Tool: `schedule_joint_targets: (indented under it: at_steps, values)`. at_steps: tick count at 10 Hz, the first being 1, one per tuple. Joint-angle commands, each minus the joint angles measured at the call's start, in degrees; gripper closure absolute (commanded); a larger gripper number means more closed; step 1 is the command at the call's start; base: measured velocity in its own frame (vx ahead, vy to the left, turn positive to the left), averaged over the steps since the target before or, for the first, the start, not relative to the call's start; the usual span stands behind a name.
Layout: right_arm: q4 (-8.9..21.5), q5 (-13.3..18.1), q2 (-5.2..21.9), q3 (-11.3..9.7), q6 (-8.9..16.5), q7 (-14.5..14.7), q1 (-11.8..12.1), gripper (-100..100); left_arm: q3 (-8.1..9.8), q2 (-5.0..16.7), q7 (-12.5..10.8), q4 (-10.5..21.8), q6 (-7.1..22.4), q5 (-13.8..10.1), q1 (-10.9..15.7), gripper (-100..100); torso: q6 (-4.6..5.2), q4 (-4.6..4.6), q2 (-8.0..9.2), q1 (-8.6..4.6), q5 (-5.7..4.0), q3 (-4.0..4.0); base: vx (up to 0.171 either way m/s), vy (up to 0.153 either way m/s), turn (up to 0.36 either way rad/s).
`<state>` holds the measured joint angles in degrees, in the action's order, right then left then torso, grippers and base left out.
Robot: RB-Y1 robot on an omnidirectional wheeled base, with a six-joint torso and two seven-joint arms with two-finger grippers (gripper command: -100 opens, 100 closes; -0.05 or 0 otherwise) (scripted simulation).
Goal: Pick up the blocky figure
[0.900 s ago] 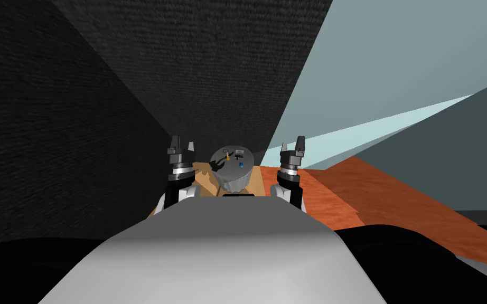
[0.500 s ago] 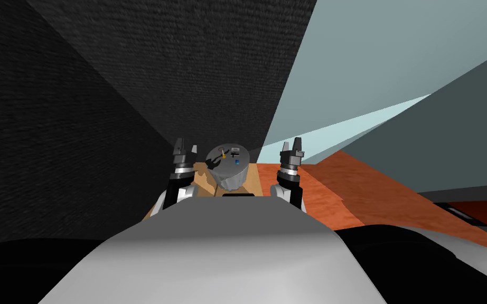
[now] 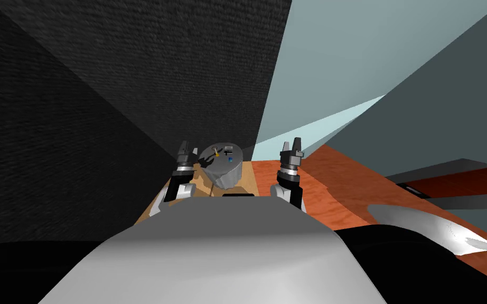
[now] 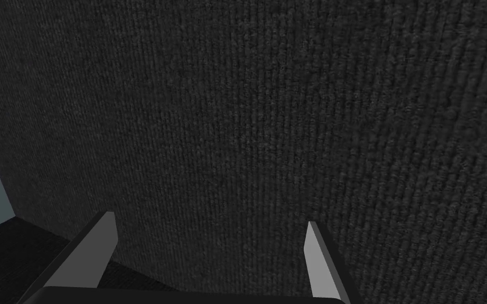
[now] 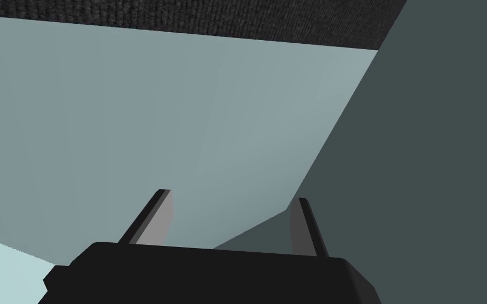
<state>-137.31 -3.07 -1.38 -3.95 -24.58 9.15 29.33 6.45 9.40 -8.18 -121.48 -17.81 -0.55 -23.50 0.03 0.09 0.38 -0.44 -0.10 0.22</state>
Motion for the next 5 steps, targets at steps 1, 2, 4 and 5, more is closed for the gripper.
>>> schedule_joint_targets:
  at_steps: [1,2,4,5]
  values:
    - [0.0,0.0,0.0,0.0,0.0,0.0,0.0,0,0.54,0.77,0.27,1.78,0.69,-0.52,0.67,-100,0.0,0.0,0.0,0.0,0.0,0.0,-0.079,-0.099,-0.081]
    - [0.0,0.0,0.0,0.01,0.0,0.0,0.01,0,1.59,2.14,0.68,4.41,1.4,-1.53,1.92,-100,-0.03,0.0,-0.04,0.1,0.01,-0.02,-0.071,-0.088,-0.158]
    - [0.0,0.0,0.0,0.0,0.0,0.0,0.0,0,2.66,3.5,1.13,7.58,2.17,-2.62,3.23,-100,-0.01,0.0,-0.05,0.05,0.01,-0.02,-0.07,-0.116,-0.159]
    - [0.0,0.0,0.0,0.01,0.0,0.0,0.01,0,3.75,4.85,1.65,9.23,3.0,-3.79,4.61,-100,-0.05,-0.02,-0.09,0.12,0.02,-0.05,-0.065,-0.103,-0.17]
